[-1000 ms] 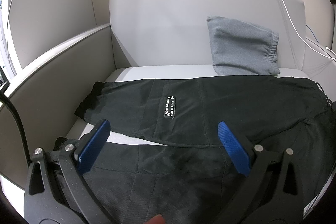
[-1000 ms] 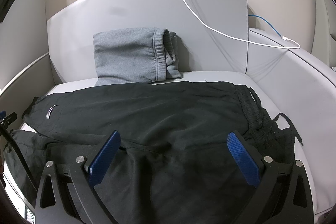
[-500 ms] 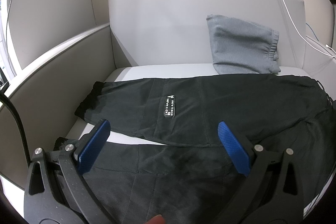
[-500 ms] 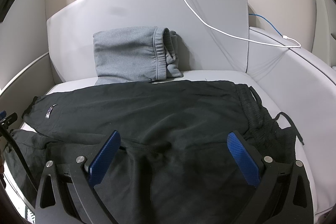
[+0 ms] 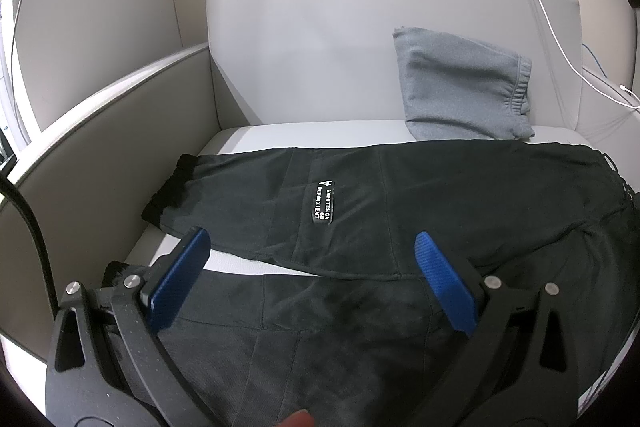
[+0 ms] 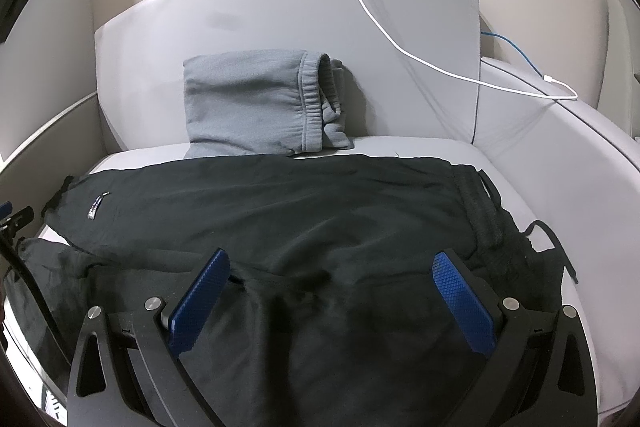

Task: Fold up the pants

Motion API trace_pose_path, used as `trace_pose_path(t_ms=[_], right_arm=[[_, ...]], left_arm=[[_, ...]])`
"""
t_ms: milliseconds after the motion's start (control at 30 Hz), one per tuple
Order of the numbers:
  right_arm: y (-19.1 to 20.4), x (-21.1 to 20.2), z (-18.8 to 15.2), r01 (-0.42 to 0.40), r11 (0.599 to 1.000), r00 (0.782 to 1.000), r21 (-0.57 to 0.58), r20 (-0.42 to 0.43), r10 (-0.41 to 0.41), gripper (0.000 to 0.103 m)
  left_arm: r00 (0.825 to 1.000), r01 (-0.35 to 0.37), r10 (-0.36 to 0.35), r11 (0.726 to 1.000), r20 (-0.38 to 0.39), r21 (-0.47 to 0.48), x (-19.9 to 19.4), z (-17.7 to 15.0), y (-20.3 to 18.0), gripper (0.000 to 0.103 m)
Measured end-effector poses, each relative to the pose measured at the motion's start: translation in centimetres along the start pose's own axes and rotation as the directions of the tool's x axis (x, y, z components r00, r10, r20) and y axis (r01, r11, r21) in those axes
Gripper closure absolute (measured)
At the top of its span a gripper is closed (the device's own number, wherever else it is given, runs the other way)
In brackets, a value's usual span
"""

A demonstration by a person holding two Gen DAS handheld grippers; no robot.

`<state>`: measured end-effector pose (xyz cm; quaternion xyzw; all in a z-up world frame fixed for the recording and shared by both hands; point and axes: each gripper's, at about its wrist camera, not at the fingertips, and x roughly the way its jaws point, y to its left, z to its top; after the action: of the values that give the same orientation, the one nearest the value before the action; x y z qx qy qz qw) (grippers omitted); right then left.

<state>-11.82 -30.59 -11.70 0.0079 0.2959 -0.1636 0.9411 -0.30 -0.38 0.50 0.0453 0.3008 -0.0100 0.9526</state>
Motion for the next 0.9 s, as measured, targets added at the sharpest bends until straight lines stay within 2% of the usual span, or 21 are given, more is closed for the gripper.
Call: trace_pose_path(t_ms=[500, 733, 900], right_arm=[[0.28, -0.01, 0.14, -0.011, 1.000, 1.000, -0.006, 0.000, 0.011, 0.000], [0.15, 0.05, 0.21, -0.043, 0.999, 0.999, 0.003, -0.005, 0.043, 0.000], [0.20, -0.08, 0.25, -0.030, 1.000, 1.000, 0.003, 0.001, 0.030, 0.000]], left_arm=[[1.000, 0.002, -0.002, 1.000, -0.007, -0.013, 0.23, -0.06, -0.06, 0.001], [1.000, 0.004, -0.004, 1.000, -0.008, -0.014, 0.33, -0.12, 0.06, 0.001], [1.000, 0.005, -0.005, 1.000, -0.004, -0.011, 0.36, -0.15, 0.14, 0.001]])
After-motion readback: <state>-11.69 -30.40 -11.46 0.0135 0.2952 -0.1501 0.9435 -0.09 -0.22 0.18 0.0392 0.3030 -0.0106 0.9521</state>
